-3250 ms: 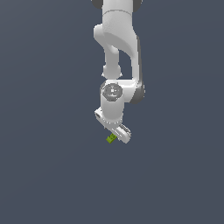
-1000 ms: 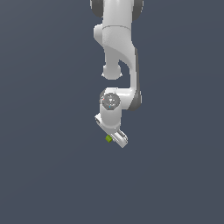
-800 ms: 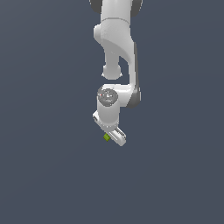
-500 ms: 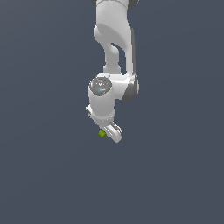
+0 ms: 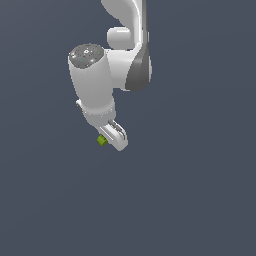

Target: Pick up the object and move it to a goal position.

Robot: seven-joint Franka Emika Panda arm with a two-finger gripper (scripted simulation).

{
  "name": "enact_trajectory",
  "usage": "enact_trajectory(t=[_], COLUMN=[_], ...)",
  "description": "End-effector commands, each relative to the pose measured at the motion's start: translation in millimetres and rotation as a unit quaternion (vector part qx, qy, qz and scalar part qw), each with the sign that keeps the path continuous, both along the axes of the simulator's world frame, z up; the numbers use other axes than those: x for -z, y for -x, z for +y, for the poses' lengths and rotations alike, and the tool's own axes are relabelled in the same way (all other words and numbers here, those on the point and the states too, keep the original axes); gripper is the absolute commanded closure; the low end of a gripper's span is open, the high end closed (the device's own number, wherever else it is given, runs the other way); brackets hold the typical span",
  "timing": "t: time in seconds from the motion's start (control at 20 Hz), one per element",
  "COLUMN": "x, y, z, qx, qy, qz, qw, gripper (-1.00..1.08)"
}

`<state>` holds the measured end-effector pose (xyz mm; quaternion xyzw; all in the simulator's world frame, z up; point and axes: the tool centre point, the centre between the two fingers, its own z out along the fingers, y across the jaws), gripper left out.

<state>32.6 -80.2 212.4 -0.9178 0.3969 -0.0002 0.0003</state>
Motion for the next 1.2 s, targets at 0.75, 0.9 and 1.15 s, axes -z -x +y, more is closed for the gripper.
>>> enact_trajectory(t=[0.75,0.9,1.15], x=[-132.0,-138.4,-141.5], y=[-17.6,-19.1,-20.3], z=[-52.9,-55.6,-56.9], qx=[-0.001,-0.001,-0.001], qy=[0.0,0.0,0.0], qz=[0.0,0.0,0.0], qw=[1.0,1.0,1.0], gripper=[1.08,1.08,1.08])
